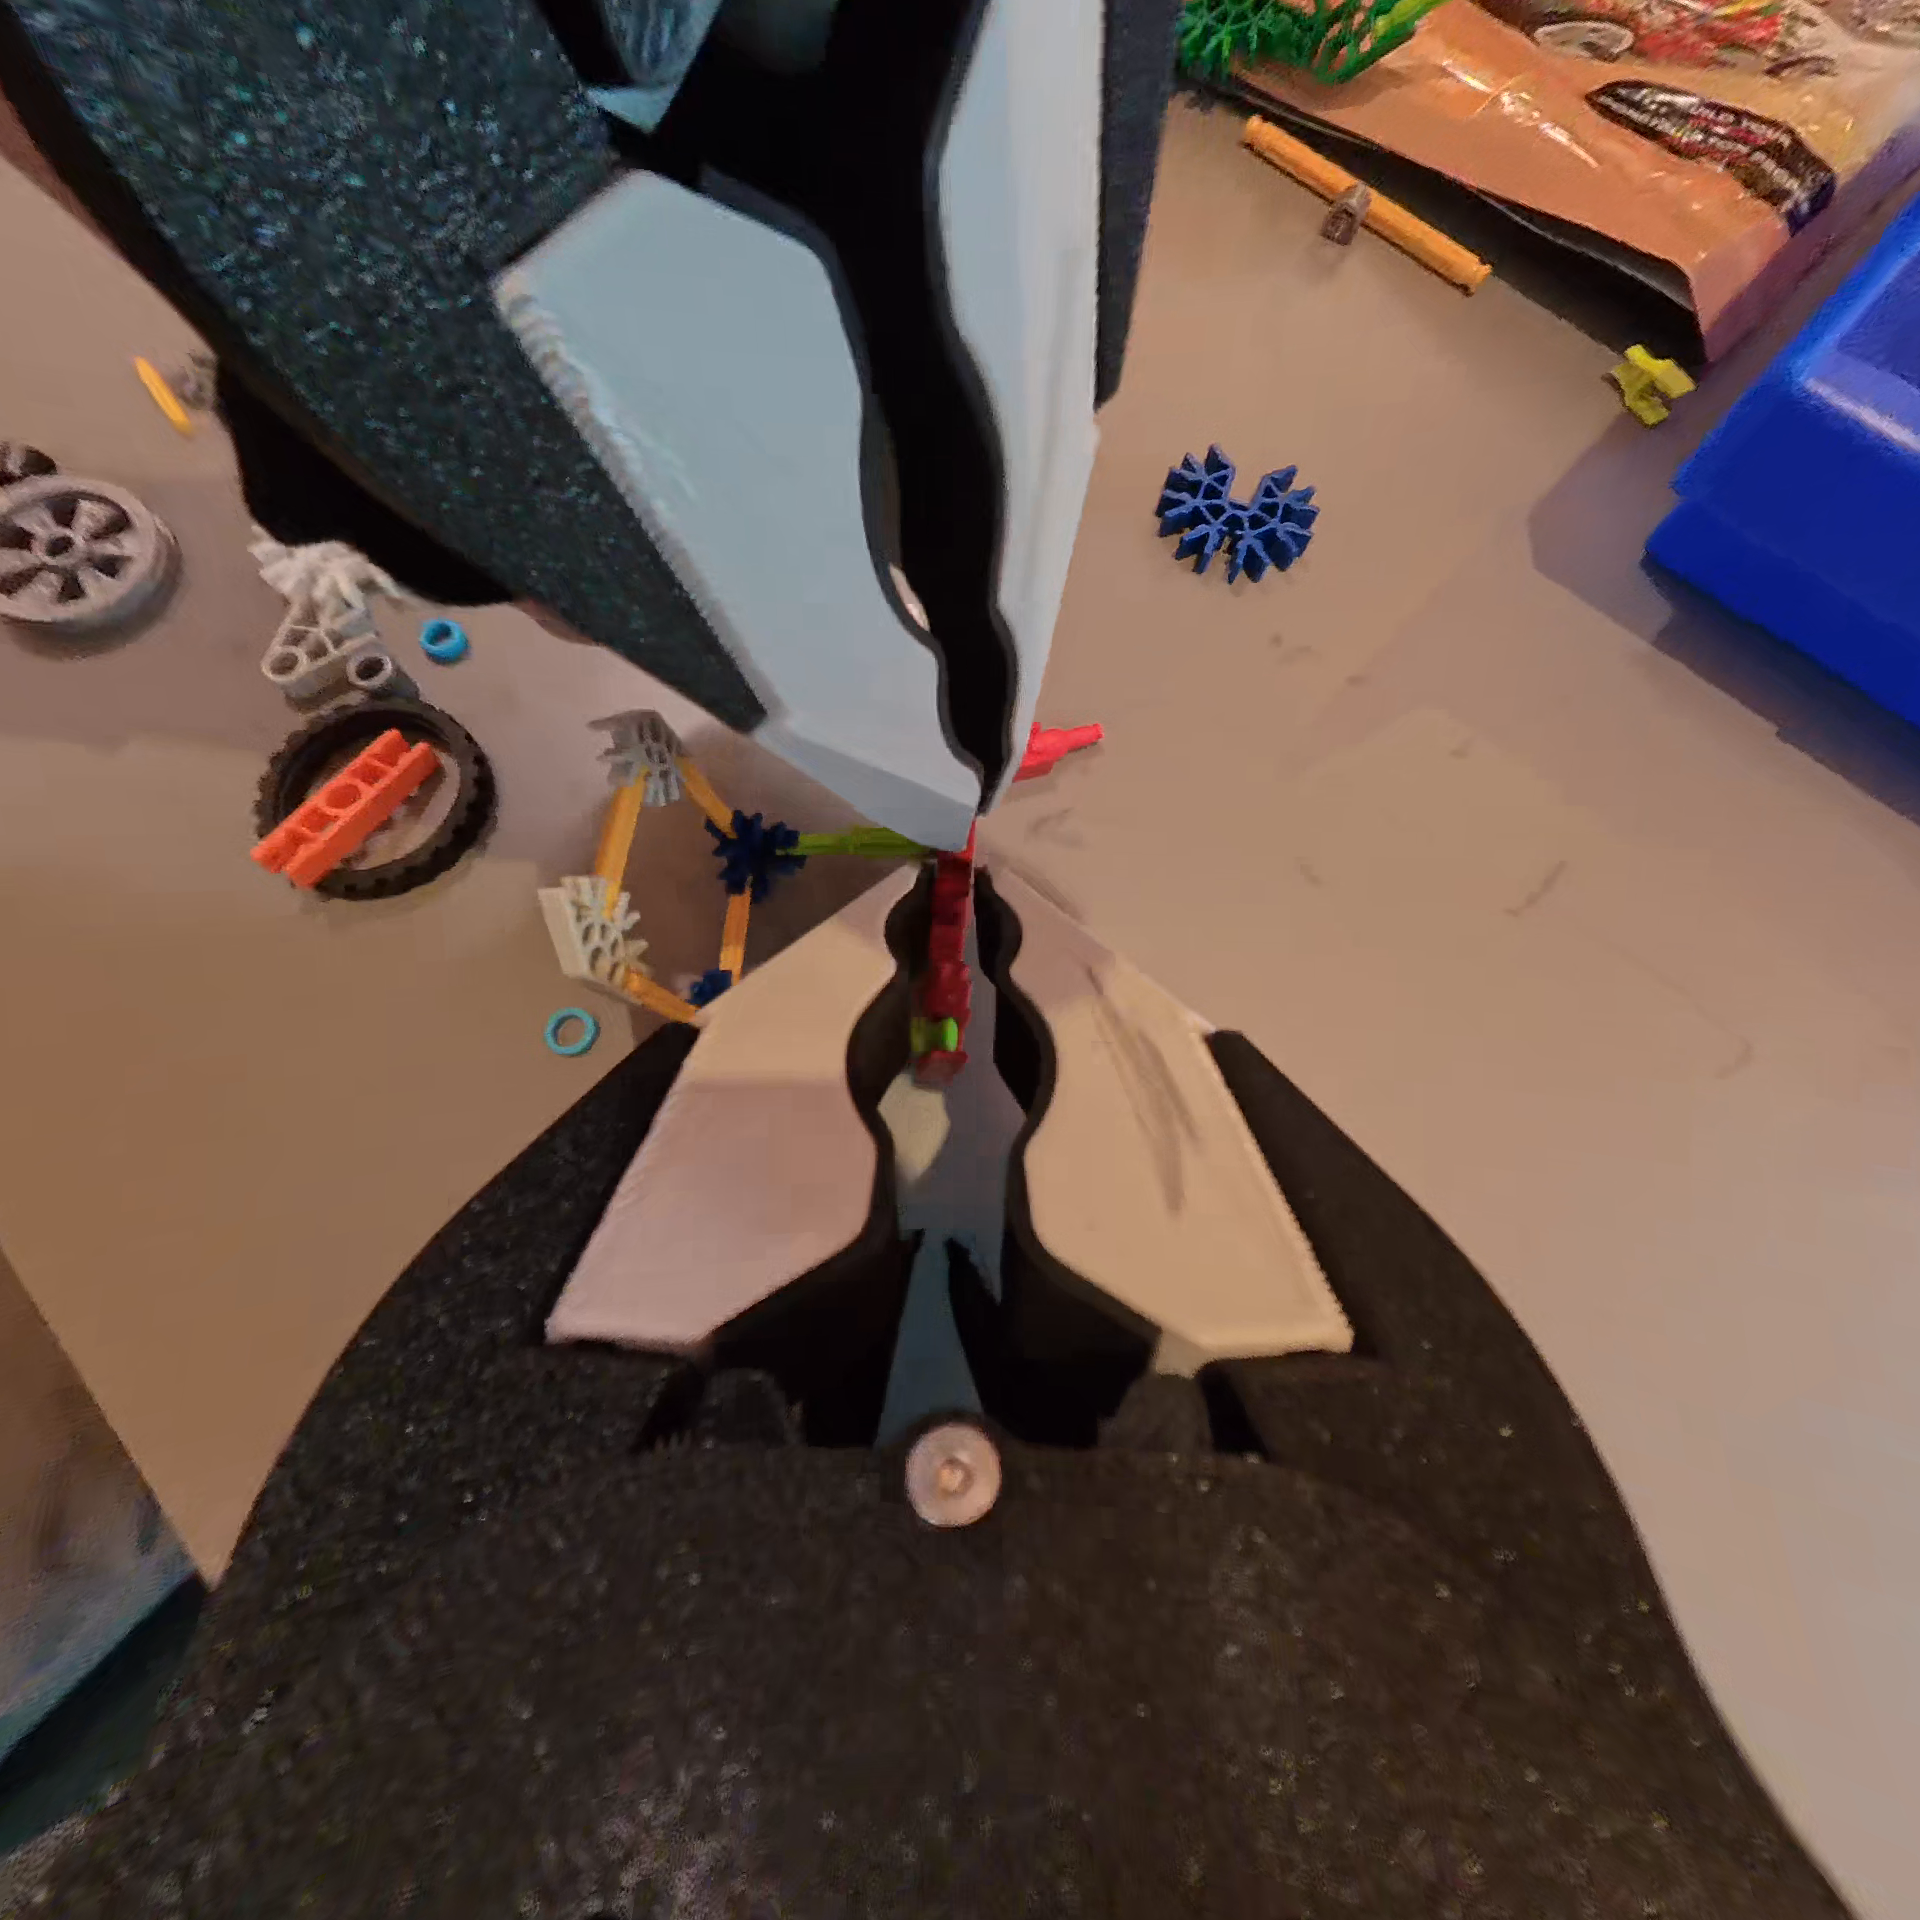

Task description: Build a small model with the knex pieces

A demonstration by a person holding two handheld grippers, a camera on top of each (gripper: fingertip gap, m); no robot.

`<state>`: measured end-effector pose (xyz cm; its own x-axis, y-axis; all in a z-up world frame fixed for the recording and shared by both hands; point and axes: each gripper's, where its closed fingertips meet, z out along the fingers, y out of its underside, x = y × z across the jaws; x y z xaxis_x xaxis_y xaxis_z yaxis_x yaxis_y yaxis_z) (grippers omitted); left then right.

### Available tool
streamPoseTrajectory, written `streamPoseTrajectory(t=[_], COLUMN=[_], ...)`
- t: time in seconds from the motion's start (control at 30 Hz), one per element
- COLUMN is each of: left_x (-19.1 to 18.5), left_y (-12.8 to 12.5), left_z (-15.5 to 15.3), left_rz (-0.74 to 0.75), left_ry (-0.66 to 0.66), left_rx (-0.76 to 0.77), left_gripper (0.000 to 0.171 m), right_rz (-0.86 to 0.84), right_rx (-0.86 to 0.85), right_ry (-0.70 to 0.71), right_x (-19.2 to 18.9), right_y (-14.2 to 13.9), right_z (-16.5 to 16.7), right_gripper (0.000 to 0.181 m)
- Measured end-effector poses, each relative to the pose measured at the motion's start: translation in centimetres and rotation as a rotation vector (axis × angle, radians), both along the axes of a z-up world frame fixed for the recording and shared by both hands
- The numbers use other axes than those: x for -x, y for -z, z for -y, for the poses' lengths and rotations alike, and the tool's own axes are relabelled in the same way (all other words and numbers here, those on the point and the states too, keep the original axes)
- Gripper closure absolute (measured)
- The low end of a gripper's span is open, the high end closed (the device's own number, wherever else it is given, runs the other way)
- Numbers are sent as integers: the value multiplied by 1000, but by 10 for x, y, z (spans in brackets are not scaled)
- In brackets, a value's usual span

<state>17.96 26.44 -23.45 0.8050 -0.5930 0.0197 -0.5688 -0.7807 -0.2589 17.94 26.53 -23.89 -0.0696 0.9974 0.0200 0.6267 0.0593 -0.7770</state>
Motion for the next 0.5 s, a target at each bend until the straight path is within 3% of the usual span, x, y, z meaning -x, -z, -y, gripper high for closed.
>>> streamPoseTrajectory(t=[0.2,0.3,0.43,0.5], left_x=[-1,-2,-3,-4], left_y=[0,0,0,0], left_z=[-5,-8,-9,-9], left_rz=[22,-7,-14,-3], left_ry=[43,88,139,166], left_rx=[-5,-10,-18,-23], left_gripper=[170,170,170,171], right_rz=[11,106,161,144], right_rx=[60,-6,-21,-121], right_ry=[100,100,-4,-97], right_x=[-22,-37,-43,-43], right_y=[-24,-18,-11,-17], right_z=[-11,-17,-5,1], right_gripper=[177,175,175,175])
